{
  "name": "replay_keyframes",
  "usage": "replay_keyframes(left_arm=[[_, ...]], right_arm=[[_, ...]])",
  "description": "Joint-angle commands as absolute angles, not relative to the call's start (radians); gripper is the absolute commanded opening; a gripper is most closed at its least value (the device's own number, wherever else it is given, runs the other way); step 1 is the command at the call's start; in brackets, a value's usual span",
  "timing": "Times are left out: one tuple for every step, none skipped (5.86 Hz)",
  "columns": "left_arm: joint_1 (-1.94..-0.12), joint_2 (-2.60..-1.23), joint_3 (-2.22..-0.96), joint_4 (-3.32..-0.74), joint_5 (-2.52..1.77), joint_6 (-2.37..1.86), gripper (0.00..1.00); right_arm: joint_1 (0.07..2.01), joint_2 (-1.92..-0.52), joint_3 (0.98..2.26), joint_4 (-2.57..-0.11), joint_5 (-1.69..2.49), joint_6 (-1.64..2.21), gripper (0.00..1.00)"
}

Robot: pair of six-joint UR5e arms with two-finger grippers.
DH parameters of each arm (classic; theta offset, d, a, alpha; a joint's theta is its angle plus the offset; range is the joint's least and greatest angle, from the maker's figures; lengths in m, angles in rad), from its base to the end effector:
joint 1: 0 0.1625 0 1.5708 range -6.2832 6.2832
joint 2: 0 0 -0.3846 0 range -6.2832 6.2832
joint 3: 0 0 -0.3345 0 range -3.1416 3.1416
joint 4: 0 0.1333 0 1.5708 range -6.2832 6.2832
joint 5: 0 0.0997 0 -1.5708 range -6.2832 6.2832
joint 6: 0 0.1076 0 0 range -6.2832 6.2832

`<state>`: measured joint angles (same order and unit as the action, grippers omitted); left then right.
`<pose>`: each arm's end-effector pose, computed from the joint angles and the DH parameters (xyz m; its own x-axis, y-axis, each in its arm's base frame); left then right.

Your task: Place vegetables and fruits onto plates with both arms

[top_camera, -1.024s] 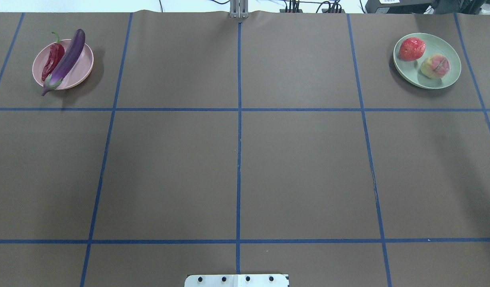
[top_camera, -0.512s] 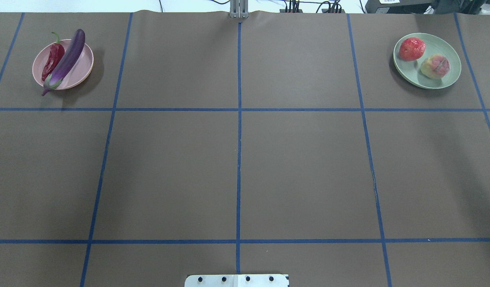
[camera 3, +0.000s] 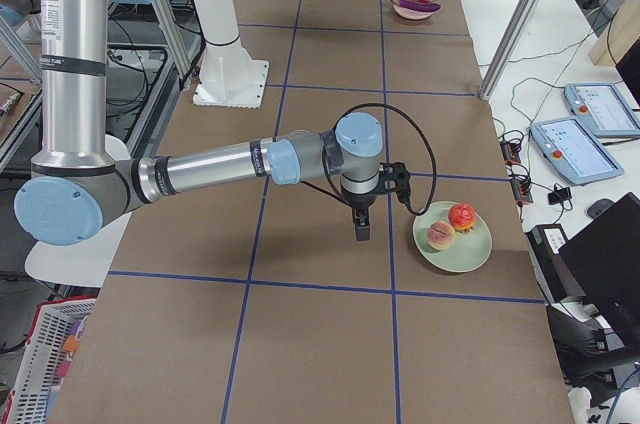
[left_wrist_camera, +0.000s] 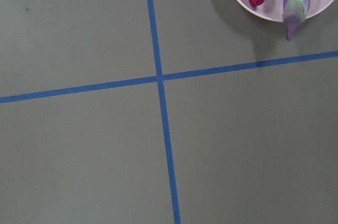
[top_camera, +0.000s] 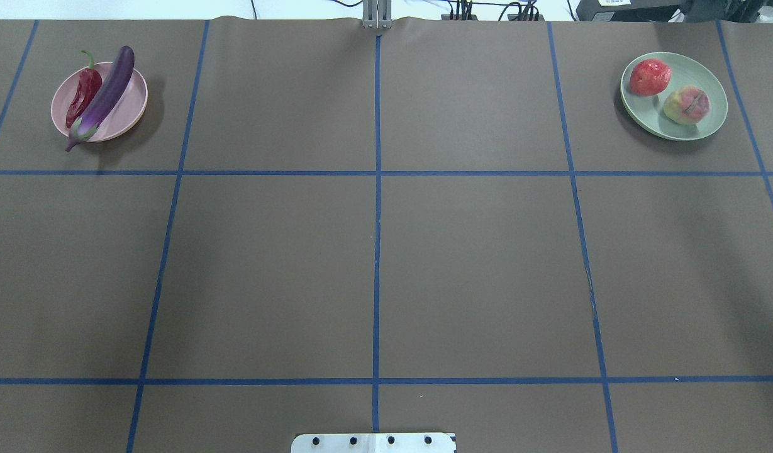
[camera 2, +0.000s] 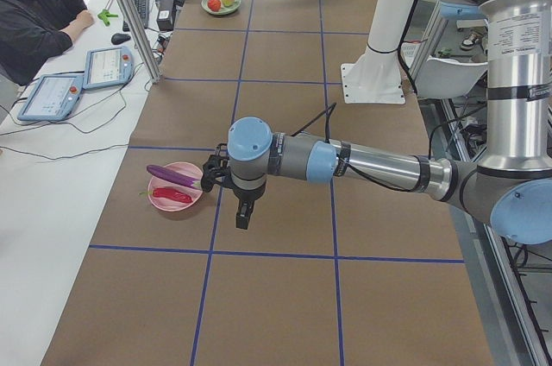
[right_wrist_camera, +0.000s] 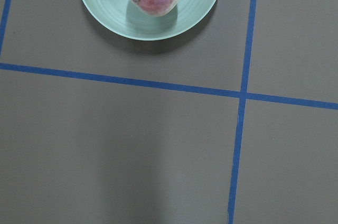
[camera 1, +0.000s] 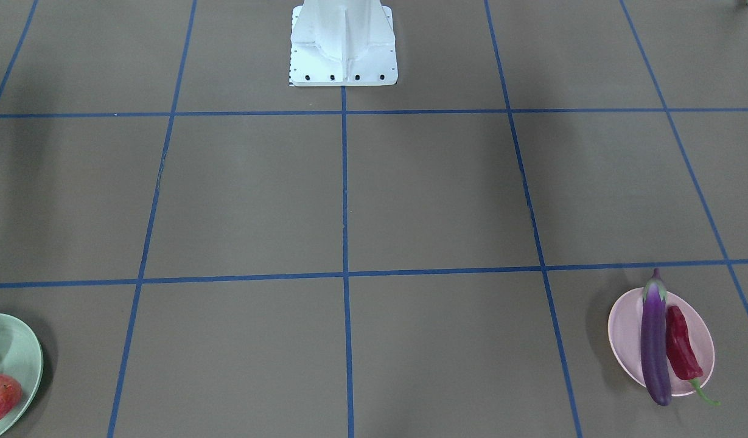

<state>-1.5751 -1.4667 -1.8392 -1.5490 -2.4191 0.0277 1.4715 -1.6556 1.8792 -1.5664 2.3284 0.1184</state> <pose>-0.0543 -0.3986 0.5466 0.6616 0.1311 -0.7383 -0.0141 0.9866 0.1625 0.0186 -0.4123 0.5252 0.7140 -0.1105 0.6914 0.0123 0.9893 0.1454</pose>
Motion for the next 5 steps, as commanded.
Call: replay_keyframes(left_arm=[[-1.575,-1.439,-1.807,-1.552,-2.422,0.029,1.00],[-1.575,-1.421,-1.821,-1.555,-2.433,0.031,1.00],[-1.575,-1.416,-1.822,-1.555,-2.433,0.034,1.00],[-1.575,-1.410,-1.850,-1.555,-2.433,0.034,1.00],[-1.574,-1.392,-1.850,-1.555,-2.433,0.034,1.00]], right_arm=[[1.474,-1.675,1.882,-1.559,2.316,0.109,1.00],[1.473,-1.678,1.882,-1.559,2.303,0.104,1.00],[1.473,-1.678,1.878,-1.559,2.251,0.103,1.00],[1.479,-1.695,1.882,-1.557,2.246,0.103,1.00],[1.479,-1.698,1.869,-1.557,2.246,0.103,1.00]])
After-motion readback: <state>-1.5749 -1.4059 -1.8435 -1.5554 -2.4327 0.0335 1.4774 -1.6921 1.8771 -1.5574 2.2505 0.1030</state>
